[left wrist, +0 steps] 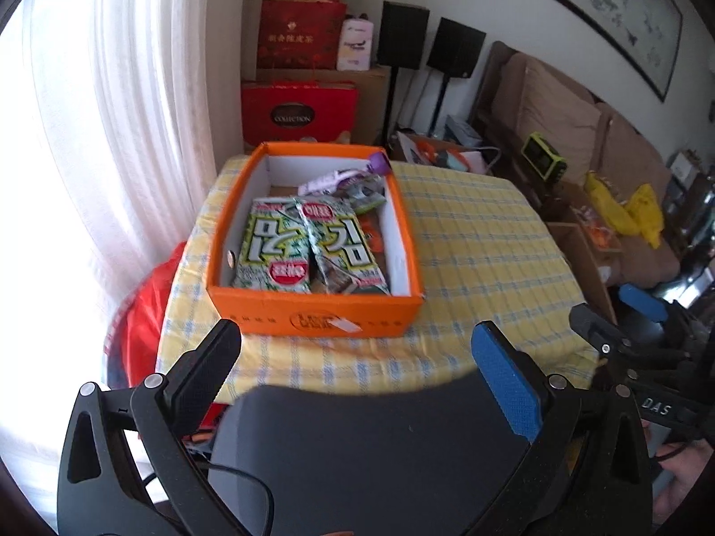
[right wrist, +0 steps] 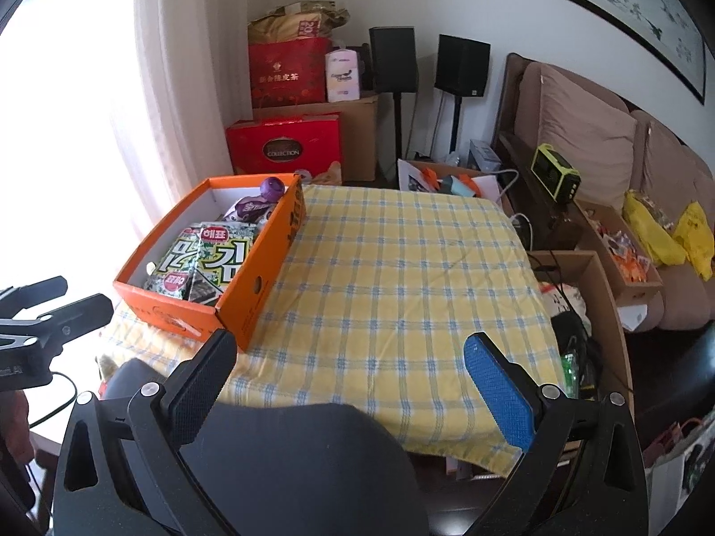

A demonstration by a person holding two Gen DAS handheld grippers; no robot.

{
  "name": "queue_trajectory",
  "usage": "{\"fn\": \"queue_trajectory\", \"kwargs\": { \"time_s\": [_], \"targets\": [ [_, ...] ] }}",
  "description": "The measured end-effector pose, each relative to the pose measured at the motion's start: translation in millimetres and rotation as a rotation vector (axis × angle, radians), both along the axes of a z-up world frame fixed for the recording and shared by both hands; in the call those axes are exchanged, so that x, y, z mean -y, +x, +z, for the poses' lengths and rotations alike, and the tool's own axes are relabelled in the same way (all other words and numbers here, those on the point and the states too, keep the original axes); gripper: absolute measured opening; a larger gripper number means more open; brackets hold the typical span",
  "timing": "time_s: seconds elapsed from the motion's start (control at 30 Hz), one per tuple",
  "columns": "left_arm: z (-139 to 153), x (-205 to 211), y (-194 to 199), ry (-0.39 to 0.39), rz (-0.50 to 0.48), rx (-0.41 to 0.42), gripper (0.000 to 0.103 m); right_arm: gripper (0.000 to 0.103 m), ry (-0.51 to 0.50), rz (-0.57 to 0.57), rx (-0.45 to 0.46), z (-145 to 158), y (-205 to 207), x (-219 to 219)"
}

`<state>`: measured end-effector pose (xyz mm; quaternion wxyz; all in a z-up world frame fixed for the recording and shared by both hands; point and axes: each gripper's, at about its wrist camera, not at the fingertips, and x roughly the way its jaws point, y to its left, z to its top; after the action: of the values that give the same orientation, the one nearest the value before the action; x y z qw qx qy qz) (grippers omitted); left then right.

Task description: Organize objects

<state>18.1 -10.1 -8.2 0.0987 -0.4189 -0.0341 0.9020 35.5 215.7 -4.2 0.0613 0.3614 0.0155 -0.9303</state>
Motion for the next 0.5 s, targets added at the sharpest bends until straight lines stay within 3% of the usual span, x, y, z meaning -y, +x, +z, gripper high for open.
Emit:
{"fn": "queue_trajectory", "kwargs": {
  "time_s": [0.5],
  "targets": [
    [3.6,-4.7,17.1,-0.059,0.014,-0.033,0.103,0.103,0.015,-0.021,-0.039,11.3,20.9,-6.2]
  ]
}}
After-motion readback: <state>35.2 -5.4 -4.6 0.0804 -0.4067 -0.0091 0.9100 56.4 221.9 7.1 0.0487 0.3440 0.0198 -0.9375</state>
